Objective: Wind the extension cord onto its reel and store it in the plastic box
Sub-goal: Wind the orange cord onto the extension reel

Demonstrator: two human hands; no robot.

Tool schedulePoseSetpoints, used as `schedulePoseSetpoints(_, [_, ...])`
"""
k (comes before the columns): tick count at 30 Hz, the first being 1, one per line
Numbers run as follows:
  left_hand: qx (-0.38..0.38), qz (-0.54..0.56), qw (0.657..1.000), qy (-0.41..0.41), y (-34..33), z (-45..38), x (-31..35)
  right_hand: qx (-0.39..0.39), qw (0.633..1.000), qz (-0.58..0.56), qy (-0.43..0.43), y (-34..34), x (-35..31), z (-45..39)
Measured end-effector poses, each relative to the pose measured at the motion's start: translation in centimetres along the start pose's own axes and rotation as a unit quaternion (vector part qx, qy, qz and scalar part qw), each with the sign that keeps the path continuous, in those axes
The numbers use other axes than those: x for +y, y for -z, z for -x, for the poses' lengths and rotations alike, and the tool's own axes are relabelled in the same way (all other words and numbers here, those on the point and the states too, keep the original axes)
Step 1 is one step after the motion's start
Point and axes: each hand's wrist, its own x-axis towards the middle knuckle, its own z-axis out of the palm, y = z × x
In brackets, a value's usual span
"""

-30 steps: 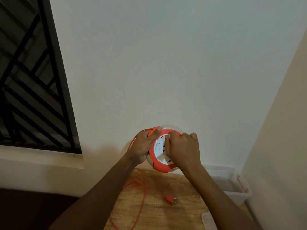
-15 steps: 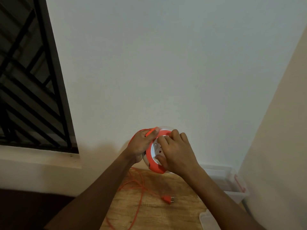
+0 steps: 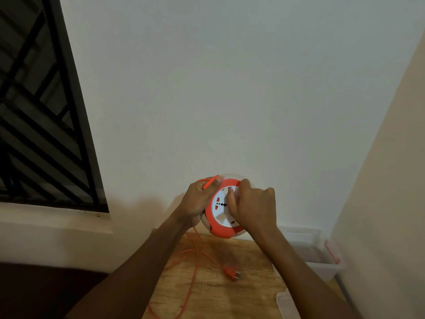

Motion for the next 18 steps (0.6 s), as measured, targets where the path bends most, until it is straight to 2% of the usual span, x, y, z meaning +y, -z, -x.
schedulePoseSetpoints(3, [-0.002, -0.006, 1.000, 0.005, -0.4, 0.0, 0.1, 0.005, 0.998, -0.054, -0.009, 0.1, -0.2, 0.3])
schedulePoseSetpoints(6, [-0.003, 0.000, 1.000, 0.009, -0.2, -0.1, -0.1, 0.075, 0.992, -0.061, 0.077, 0.7, 0.4, 1.0])
schedulePoseSetpoints(10, [-0.003, 0.002, 1.000, 0.004, 0.1, -0.1, -0.1, 0.022, 0.979, -0.003, 0.203, 0.8, 0.5, 2.0])
schedulePoseSetpoints(13, [-0.007, -0.002, 1.000, 0.006, 0.0, -0.2, -0.1, 0.011, 0.977, 0.042, 0.210, 0.5, 0.4, 1.8])
schedulePoseSetpoints(18, [-0.004, 0.003, 1.000, 0.008, 0.4, -0.2, 0.1, 0.051, 0.966, 0.069, 0.242, 0.2, 0.6, 1.3])
